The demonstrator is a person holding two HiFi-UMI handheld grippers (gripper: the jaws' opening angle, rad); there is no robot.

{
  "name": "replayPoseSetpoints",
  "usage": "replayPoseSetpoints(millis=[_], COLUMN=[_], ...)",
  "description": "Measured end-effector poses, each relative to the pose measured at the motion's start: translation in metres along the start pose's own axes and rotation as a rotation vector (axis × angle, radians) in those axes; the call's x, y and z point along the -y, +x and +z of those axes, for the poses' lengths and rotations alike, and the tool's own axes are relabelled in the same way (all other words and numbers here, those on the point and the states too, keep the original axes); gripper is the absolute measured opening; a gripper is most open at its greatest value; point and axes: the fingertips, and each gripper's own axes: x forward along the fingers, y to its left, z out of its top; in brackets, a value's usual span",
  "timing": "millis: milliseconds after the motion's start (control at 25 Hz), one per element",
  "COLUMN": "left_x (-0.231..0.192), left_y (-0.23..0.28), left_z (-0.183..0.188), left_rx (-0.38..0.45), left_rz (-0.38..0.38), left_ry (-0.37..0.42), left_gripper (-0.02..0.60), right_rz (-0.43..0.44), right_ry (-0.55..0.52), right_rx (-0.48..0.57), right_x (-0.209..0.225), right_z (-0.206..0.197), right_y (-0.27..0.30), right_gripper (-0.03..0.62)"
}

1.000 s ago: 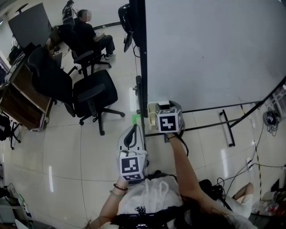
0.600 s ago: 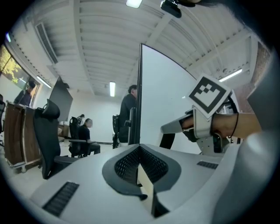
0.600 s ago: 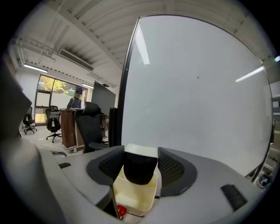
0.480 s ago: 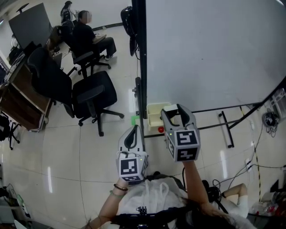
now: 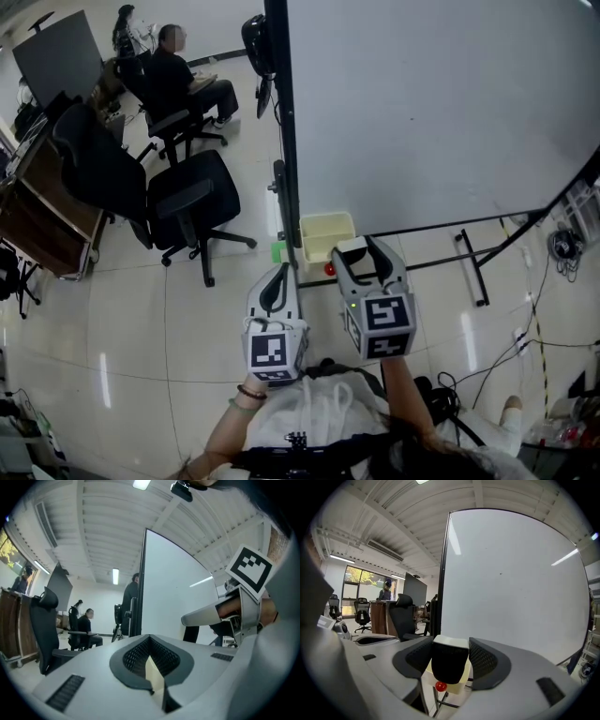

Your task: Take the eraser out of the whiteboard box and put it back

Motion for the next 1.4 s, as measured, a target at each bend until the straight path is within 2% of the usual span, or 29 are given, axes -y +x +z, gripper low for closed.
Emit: replayPoseSetpoints(millis=[120, 240, 400, 640, 760, 840, 960, 1080, 1240, 1400], left_x=[-0.004, 0.000, 0.001, -0.005, -0.007, -0.008, -0.012, -0.018, -0.026, -0.028], left_y=[-0.003, -0.002, -0.003, -0.004, -0.005, -0.006, -0.007, -0.009, -0.010, -0.009], left_z=[0.002, 0.005, 0.006, 0.000, 0.000, -0.002, 0.001, -0.002, -0.004, 0.000], left_rx=[0.034, 0.044, 0.037, 0.018, 0.012, 0.008, 0.008, 0.002, -0.003, 0.001], left_rz=[0.021, 0.000, 0.017, 0.028, 0.041, 0.041, 0.058, 0.065, 0.085, 0.102], left_ry=[-0.030, 0.002, -0.023, 0.002, -0.016, -0.007, -0.022, 0.002, -0.003, -0.027], left_gripper=[0.002, 0.002, 0.002, 0.002, 0.002, 0.002, 0.002, 0.002, 0.002, 0.002], right_rz=[0.010, 0.014, 0.011, 0.001, -0.015, -0.021, -0.012, -0.011, -0.036, -0.036], right_ry=[0.006, 0.008, 0.003, 0.000, -0.015, -0.023, -0.028, -0.056, -0.085, -0.048], right_rx=[-0.005, -0.005, -0.003, 0.008, 0.022, 0.000, -0.085, -0.160, -0.146, -0.147], right_x=[-0.004, -0.005, -0.004, -0.001, 0.004, 0.005, -0.002, -0.010, -0.010, -0.005], right_z=[0.001, 0.002, 0.000, 0.002, 0.002, -0.007, -0.033, -0.063, -0.076, -0.075], right_y=[0.000, 0.001, 0.004, 0.005, 0.018, 0.034, 0.059, 0.073, 0.082, 0.086], right_gripper=[0.253, 0.253, 0.253, 0.253, 0.253, 0.253, 0.253, 0.255, 0.259, 0.273])
